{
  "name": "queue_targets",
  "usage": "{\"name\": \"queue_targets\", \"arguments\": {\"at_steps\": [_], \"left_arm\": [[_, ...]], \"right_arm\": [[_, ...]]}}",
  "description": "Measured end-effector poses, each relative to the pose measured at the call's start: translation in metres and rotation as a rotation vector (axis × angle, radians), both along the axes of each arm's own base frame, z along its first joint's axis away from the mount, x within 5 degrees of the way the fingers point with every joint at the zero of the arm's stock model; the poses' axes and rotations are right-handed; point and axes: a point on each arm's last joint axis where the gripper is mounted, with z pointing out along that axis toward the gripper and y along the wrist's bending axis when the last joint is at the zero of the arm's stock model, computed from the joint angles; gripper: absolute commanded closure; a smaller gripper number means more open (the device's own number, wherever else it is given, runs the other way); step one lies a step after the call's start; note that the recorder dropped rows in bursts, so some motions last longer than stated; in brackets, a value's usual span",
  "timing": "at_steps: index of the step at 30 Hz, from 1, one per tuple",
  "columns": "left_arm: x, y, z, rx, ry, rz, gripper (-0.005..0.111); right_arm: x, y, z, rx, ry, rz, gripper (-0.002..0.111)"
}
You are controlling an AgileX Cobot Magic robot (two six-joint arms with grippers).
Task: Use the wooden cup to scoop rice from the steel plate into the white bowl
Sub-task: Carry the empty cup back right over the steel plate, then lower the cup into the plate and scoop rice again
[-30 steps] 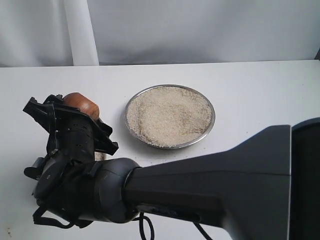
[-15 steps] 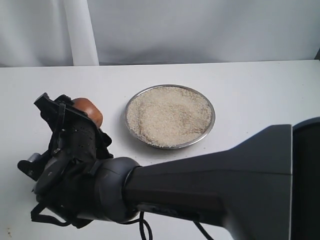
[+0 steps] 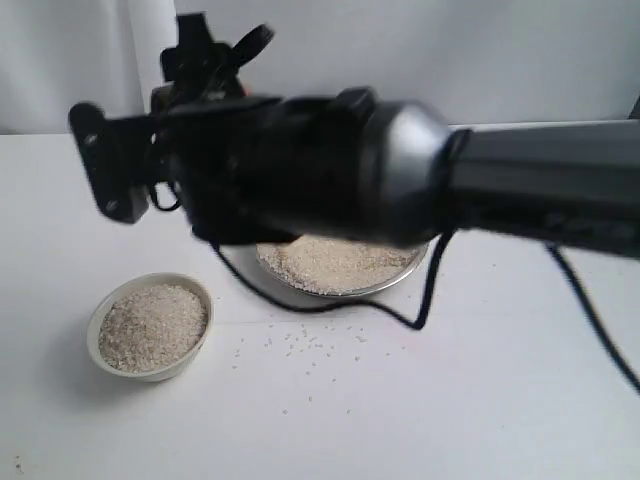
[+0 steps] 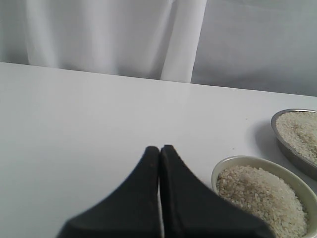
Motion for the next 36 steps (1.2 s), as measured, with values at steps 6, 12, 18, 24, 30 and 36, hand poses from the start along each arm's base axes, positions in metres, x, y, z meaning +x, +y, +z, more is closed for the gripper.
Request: {"name": "queue_targets", "arguments": {"at_steps": [6,12,18,24,30,36], "left_arm": [[0.0,0.0,0.0,0.0,0.0,0.0,0.107],[0.0,0.0,0.0,0.0,0.0,0.0,0.107],[0.0,0.0,0.0,0.0,0.0,0.0,0.107],[0.0,0.0,0.0,0.0,0.0,0.0,0.107],[0.0,0.0,0.0,0.0,0.0,0.0,0.107],[0.0,0.0,0.0,0.0,0.0,0.0,0.107]], "right_arm": [[0.035,-0.055,0.025,-0.012,0.046,-0.11,0.108],[0.064,-0.094,0.016,-0.071,0.117,-0.212,0.108],[0.087,-0.099,-0.031,-0.223,0.178,-0.217,0.108],[0.103,-0.099,-0.098,-0.505,0.225,-0.195,0.108],[0.116,-0.128,-0.117,-0.684,0.283,-0.243,0.108],[0.121,-0.131,-0.145,-0.768,0.325,-0.228,0.108]]}}
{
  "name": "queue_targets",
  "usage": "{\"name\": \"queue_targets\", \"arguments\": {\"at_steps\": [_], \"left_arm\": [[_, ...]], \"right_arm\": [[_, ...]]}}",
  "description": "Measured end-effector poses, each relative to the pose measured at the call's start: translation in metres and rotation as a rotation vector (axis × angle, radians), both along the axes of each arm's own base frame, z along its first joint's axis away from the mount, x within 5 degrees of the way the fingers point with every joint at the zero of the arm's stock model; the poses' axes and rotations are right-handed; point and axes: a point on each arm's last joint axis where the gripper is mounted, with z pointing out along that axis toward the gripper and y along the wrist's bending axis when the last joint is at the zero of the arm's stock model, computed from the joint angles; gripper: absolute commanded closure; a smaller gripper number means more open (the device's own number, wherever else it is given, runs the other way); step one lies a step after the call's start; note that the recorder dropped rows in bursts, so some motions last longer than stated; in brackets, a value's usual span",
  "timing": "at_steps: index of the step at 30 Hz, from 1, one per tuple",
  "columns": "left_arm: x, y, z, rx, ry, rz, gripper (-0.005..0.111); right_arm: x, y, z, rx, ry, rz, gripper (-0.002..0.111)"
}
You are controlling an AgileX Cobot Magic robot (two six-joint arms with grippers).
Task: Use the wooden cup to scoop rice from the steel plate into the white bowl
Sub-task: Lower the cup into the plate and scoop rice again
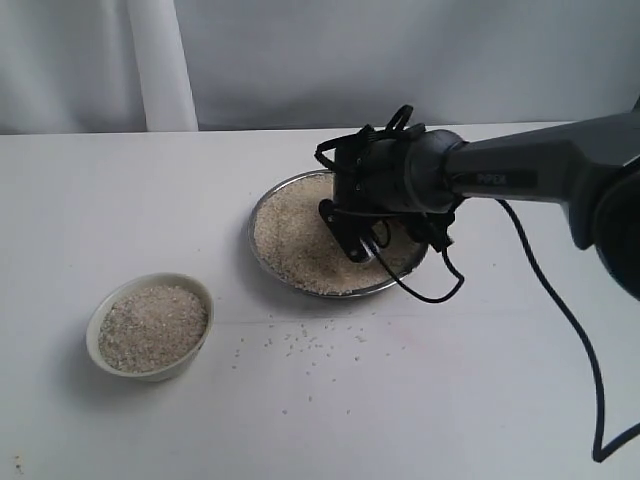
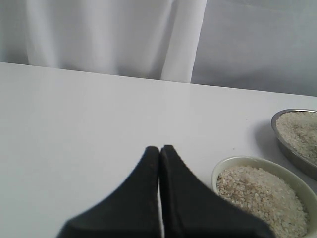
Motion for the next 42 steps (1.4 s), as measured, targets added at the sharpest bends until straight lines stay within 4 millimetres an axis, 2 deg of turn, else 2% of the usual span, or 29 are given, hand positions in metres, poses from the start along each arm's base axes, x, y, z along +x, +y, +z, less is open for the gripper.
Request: {"name": "queue_targets", "arguments": {"at_steps": [3,9,12,24,30,42], "left_arm": [[0.0,0.0,0.0,0.0,0.0,0.0,0.107],[0.0,0.0,0.0,0.0,0.0,0.0,0.107],[0.0,0.0,0.0,0.0,0.0,0.0,0.107],[0.0,0.0,0.0,0.0,0.0,0.0,0.107],[0.0,0.0,0.0,0.0,0.0,0.0,0.107],[0.0,0.0,0.0,0.0,0.0,0.0,0.107]], "right_arm": [[0.006,0.002,-0.008,-0.028,0.001,-0.012,0.108],[0.024,0.014,-0.006,-0.015,-0.041,-0.016,0.108],[0.027,0.018,-0.011,-0.032,-0.015,-0.004,0.108],[0.015,0.034,-0.02,-0.047,0.083,0.059,0.108],[0.009,0.045,-0.023,-0.012,0.109,0.084,0.108],[0.005,0.052,-0.027,0.093,0.147,0.078,0.108]]}}
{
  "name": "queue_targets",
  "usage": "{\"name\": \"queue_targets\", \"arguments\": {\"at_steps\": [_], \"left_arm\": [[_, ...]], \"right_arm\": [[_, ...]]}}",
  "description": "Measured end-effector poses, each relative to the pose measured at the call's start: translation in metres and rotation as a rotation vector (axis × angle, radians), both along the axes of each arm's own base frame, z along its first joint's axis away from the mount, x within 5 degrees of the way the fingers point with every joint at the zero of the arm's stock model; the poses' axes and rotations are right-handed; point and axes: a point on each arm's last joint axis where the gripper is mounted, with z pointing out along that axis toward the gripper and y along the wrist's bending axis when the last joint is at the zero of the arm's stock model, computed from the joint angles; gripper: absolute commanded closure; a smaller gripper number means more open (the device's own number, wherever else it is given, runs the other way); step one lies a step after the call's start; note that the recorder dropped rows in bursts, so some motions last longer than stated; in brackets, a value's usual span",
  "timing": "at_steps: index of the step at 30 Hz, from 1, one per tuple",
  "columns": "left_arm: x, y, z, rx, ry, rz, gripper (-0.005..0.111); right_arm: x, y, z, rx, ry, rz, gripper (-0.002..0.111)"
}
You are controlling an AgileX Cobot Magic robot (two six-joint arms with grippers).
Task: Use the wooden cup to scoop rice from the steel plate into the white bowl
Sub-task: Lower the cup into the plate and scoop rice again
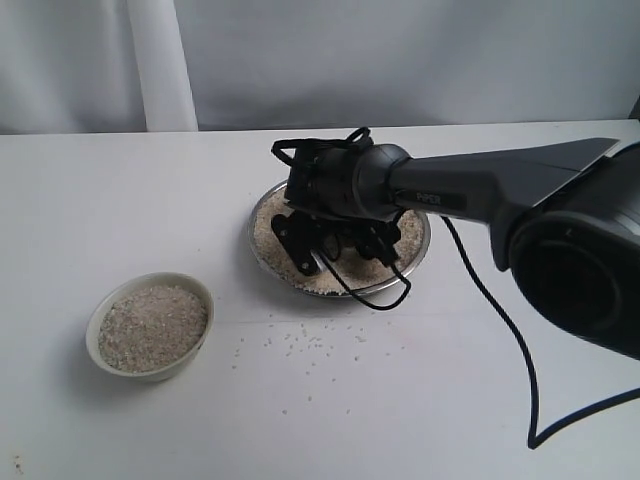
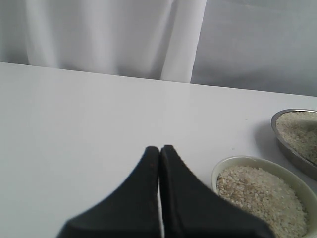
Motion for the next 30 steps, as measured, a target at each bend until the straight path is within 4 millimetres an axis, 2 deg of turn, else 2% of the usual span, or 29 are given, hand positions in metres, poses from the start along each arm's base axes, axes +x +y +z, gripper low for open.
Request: {"name": "queue_targets", "arguments": {"at_steps": [30], "left_arm": [[0.0,0.0,0.0,0.0,0.0,0.0,0.107]], "right_arm": [[-0.003,0.019,0.006,0.281,0.047,-0.015,0.108]]}}
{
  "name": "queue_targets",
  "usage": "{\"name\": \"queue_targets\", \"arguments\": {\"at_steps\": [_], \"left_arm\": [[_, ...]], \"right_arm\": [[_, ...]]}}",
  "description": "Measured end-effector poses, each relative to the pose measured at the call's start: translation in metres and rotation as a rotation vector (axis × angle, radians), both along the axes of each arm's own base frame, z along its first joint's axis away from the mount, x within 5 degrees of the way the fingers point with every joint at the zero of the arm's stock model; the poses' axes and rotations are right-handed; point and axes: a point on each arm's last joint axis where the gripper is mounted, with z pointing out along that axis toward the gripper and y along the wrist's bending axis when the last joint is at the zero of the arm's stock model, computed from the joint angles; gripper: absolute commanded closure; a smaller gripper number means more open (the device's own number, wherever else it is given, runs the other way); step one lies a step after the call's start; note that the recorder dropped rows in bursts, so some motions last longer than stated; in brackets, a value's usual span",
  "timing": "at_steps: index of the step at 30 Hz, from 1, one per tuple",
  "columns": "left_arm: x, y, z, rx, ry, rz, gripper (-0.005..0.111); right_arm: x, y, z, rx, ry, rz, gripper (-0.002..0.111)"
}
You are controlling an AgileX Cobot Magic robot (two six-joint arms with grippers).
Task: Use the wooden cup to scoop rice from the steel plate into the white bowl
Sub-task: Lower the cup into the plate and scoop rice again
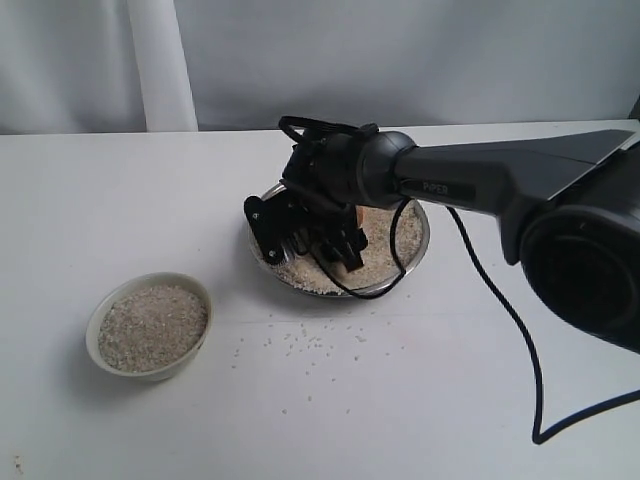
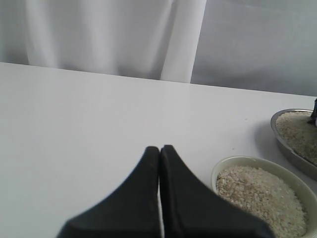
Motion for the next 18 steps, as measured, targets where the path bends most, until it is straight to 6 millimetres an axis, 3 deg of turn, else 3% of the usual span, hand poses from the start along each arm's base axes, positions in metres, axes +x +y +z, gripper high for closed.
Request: {"name": "queue_targets", "arguments": {"at_steps": [11,18], "left_arm": [[0.0,0.0,0.0,0.0,0.0,0.0,0.107],[0.0,0.0,0.0,0.0,0.0,0.0,0.107]], "right_arm": [[0.013,-0.016,0.002,0.232,0.09,-0.164,0.108],[0.014,-0.018,-0.002,0.309,0.088,-0.163,0.108]]}}
